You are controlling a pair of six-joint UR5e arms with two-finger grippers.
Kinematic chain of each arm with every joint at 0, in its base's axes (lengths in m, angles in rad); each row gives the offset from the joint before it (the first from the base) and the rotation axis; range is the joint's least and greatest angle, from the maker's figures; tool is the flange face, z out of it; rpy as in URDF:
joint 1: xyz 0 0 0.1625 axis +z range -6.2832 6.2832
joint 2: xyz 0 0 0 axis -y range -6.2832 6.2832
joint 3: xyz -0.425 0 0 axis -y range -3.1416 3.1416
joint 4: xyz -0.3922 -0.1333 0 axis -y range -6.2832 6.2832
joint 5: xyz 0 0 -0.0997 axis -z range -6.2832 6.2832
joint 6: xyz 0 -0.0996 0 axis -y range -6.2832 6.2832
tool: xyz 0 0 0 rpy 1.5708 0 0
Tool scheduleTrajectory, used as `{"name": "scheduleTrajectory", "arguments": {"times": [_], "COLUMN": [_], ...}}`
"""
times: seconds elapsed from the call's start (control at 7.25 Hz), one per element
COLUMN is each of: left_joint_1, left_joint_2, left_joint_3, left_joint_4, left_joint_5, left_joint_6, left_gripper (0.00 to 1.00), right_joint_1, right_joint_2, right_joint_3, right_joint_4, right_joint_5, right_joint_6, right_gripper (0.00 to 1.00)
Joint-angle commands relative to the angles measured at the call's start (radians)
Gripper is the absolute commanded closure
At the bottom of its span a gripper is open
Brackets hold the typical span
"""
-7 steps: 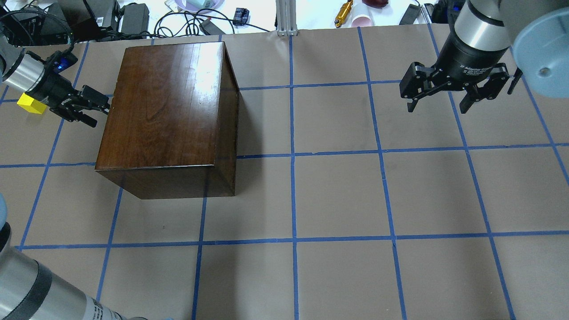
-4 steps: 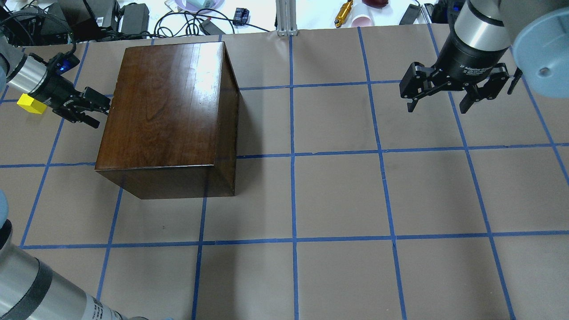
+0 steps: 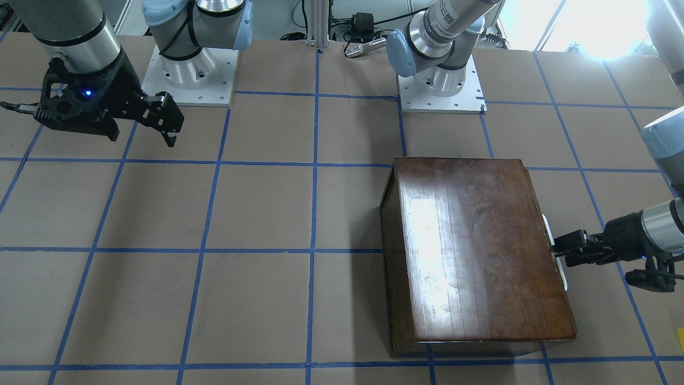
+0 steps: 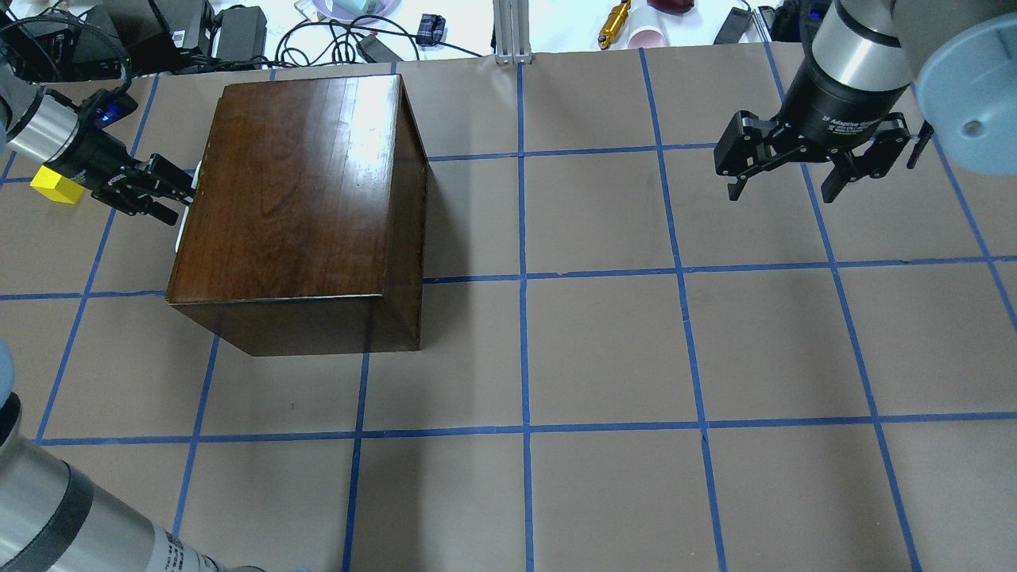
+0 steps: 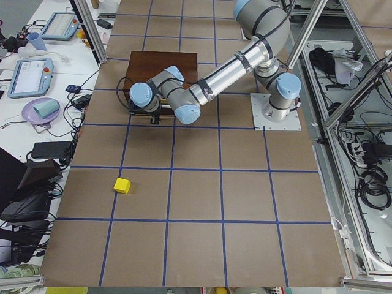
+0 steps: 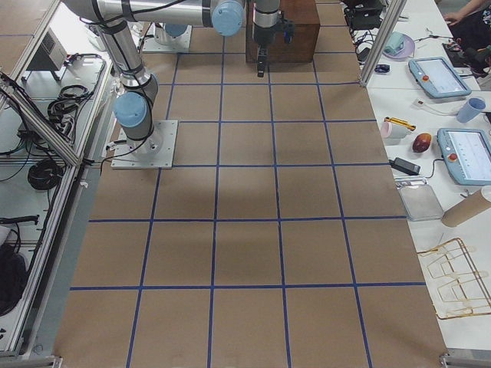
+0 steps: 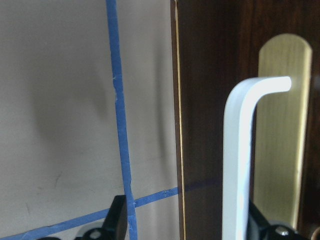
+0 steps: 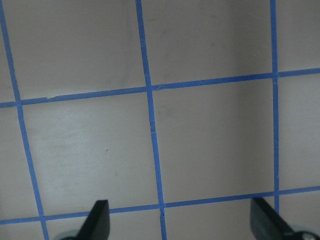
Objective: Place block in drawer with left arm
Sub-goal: 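Pull the drawer open outward with the left gripper on the handle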
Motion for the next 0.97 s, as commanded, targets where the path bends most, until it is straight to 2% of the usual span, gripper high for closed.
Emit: {"name": "scheduleTrajectory", "arguments": {"times": [0.0,0.83], "left_joint_1": [0.003,0.052], "left_joint_2": [-0.001,-0.009], "left_joint_3": [0.001,0.008], "left_joint_4": [0.019,0.030], "left_joint_5": [0.019,0.048], "left_joint_6": [0.001,0.006], "left_gripper": [0.22,0.22], "right_joint_1": [0.000,0.000], "right_joint_2": [0.000,0.000], "right_joint_3": [0.000,0.000], "right_joint_4": [0.000,0.000], "right_joint_5": [0.000,-0.001], "right_joint_6": [0.000,0.000], "right_gripper": [0.00,0.00]}}
